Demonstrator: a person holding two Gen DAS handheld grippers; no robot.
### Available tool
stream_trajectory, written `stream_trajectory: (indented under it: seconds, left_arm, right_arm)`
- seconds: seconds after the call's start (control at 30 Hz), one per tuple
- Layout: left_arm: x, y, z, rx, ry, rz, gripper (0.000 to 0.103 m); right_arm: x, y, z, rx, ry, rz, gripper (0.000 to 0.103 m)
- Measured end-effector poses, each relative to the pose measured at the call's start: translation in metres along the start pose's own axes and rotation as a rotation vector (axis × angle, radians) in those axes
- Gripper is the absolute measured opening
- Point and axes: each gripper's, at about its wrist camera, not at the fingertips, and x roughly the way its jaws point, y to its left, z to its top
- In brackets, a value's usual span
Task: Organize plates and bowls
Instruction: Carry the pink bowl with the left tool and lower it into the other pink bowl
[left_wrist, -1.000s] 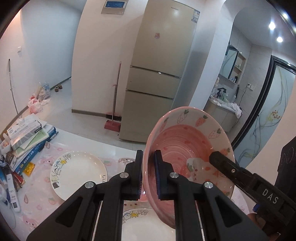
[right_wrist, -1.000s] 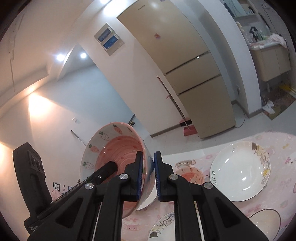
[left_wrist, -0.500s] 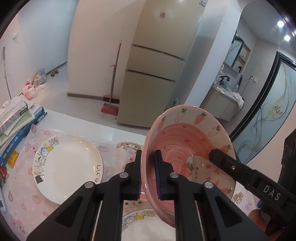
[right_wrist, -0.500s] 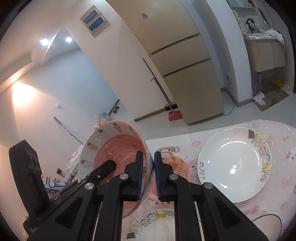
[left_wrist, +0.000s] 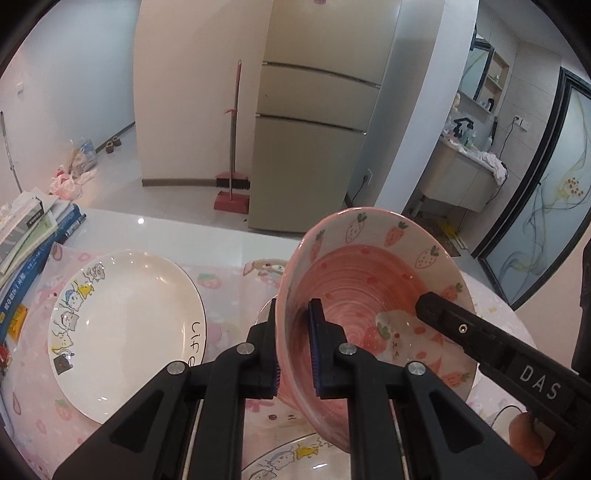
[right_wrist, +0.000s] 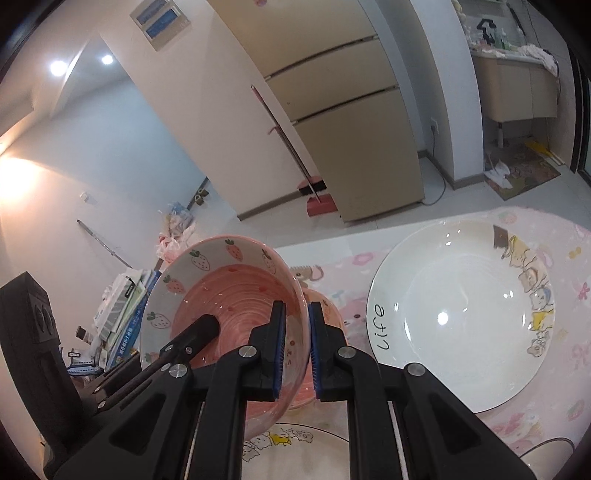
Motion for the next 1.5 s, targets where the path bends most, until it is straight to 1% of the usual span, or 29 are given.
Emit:
stream_trajectory:
  seconds: [0.13, 0.3, 0.43, 0.5, 0.6, 0.67, 0.73, 0.8, 0.9, 0.97, 1.07, 1.13, 1.17, 1.23, 1.33, 1.4, 1.43, 1.5]
  left_arm:
    - [0.011, 0.006, -0.003, -0.017, 0.024, -0.008, 0.010]
    - [0.014, 0.008, -0.005, -0.021, 0.025, -0.006, 0.010]
    - [0.014, 0.010, -0.005, -0.016, 0.011, 0.003, 0.011]
    - [0.018, 0.009, -0.006, -0.005, 0.007, 0.014, 0.011]
    - [0.025, 0.006, -0.010, 0.023, -0.005, 0.026, 0.012]
    - [0.027, 0.000, -0.013, 0.072, -0.032, 0.042, 0.012]
    - [0.028, -0.007, -0.016, 0.116, -0.038, 0.075, 0.012]
    - [0.030, -0.010, -0.018, 0.126, -0.042, 0.093, 0.012]
    - [0.037, -0.008, -0.020, 0.133, -0.033, 0.090, 0.012]
    - [0.040, -0.009, -0.021, 0.143, -0.035, 0.100, 0.012]
    - [0.043, -0.011, -0.023, 0.137, -0.030, 0.090, 0.012]
    - [0.049, -0.011, -0.024, 0.138, -0.012, 0.091, 0.012]
    - [0.052, -0.010, -0.025, 0.135, -0.002, 0.100, 0.013]
    - [0.054, -0.006, -0.025, 0.113, 0.014, 0.077, 0.014]
    - [0.054, -0.005, -0.022, 0.083, 0.031, 0.073, 0.015]
    - [0.053, -0.006, -0.022, 0.086, 0.036, 0.069, 0.018]
    - [0.053, -0.006, -0.022, 0.089, 0.039, 0.065, 0.022]
    - [0.053, -0.006, -0.020, 0.086, 0.054, 0.046, 0.028]
  right_arm:
    - [0.010, 0.001, -0.004, -0.015, 0.013, -0.014, 0.013]
    - [0.015, 0.002, -0.006, -0.025, 0.016, -0.017, 0.013]
    - [0.019, 0.001, -0.008, -0.032, 0.010, -0.011, 0.013]
    - [0.022, 0.001, -0.009, -0.040, 0.010, -0.018, 0.013]
    - [0.028, 0.001, -0.011, -0.059, 0.008, -0.052, 0.013]
    - [0.034, 0.001, -0.013, -0.069, 0.020, -0.079, 0.013]
    - [0.039, -0.003, -0.013, -0.059, 0.039, -0.077, 0.013]
    - [0.041, -0.005, -0.013, -0.060, 0.043, -0.081, 0.013]
    - [0.045, -0.004, -0.015, -0.085, 0.043, -0.107, 0.013]
    - [0.047, -0.002, -0.017, -0.100, 0.035, -0.129, 0.013]
    - [0.049, -0.003, -0.017, -0.090, 0.040, -0.169, 0.013]
    - [0.050, -0.002, -0.017, -0.094, 0.039, -0.171, 0.013]
    - [0.050, -0.001, -0.017, -0.101, 0.035, -0.179, 0.013]
    - [0.048, 0.003, -0.017, -0.114, 0.023, -0.195, 0.013]
    - [0.048, 0.002, -0.016, -0.113, 0.028, -0.201, 0.013]
    - [0.050, 0.001, -0.017, -0.113, 0.036, -0.205, 0.010]
    - [0.051, -0.002, -0.016, -0.104, 0.042, -0.195, 0.010]
    - [0.052, -0.005, -0.016, -0.083, 0.049, -0.180, 0.009]
